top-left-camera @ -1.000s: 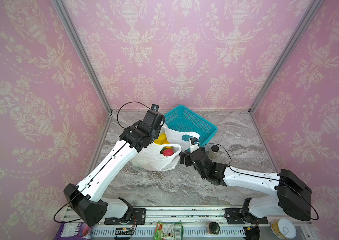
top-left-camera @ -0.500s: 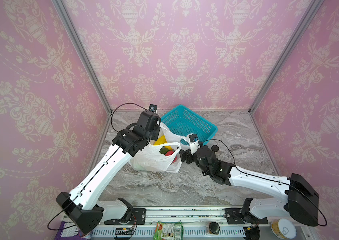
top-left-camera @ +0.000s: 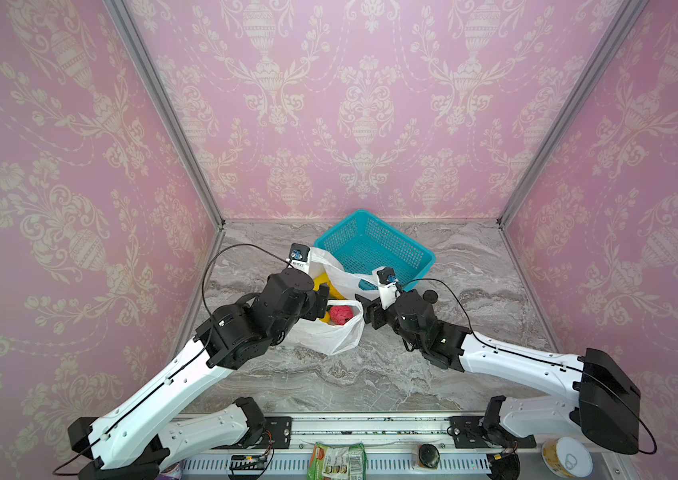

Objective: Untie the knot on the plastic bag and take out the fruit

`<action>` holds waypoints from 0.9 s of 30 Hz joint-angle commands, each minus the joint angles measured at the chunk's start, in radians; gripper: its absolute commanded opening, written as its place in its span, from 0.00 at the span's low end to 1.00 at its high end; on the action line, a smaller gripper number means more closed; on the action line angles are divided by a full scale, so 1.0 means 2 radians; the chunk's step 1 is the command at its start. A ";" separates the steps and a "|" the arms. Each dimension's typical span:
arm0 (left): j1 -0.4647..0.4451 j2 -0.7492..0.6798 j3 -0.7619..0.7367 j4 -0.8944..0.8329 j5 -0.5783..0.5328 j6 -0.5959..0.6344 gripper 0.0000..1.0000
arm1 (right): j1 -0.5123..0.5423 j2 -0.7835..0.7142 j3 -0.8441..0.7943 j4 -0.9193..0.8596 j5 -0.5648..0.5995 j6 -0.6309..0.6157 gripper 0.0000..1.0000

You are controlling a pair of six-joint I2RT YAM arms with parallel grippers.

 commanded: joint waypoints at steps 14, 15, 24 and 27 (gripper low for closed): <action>-0.046 -0.141 -0.192 0.103 -0.008 -0.121 0.99 | -0.001 -0.025 -0.014 0.008 0.003 0.008 0.18; -0.045 -0.152 -0.194 0.116 0.008 -0.117 0.99 | -0.001 -0.025 -0.014 0.008 0.000 0.009 0.18; -0.046 -0.080 -0.158 0.204 0.197 -0.101 0.86 | -0.001 -0.015 -0.008 0.018 -0.011 0.016 0.18; -0.046 -0.046 -0.160 0.235 0.212 -0.133 0.86 | -0.001 -0.012 -0.006 0.018 -0.005 0.016 0.18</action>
